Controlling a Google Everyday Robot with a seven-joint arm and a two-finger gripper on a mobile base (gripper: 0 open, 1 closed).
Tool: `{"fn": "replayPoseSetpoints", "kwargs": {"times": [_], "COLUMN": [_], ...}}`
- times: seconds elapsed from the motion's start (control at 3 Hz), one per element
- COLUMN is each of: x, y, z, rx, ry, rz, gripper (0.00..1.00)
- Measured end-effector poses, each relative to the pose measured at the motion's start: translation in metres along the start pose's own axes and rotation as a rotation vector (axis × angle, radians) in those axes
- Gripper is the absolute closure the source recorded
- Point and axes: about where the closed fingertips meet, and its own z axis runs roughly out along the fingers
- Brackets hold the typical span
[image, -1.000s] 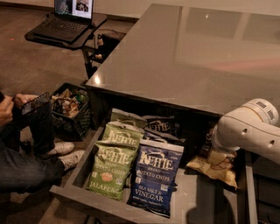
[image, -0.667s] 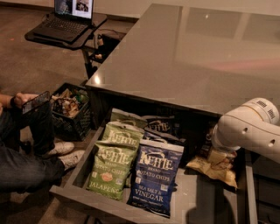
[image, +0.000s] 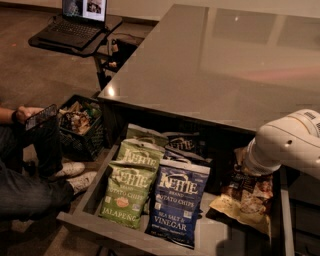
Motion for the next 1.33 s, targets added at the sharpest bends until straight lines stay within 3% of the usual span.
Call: {"fn": "replayPoseSetpoints", "kwargs": {"times": [0.67,1.0,1.33], "x": [0.01,0.01,0.031], "y": [0.008,0.008,0.017], "z": [-0.015,-0.015,-0.046], "rx": [-0.049,-0.049,-0.083], "ry": [-0.004,-0.004,0.009], "rz": [0.041,0.041,0.141], "gripper": [1.0,1.0,1.0]}}
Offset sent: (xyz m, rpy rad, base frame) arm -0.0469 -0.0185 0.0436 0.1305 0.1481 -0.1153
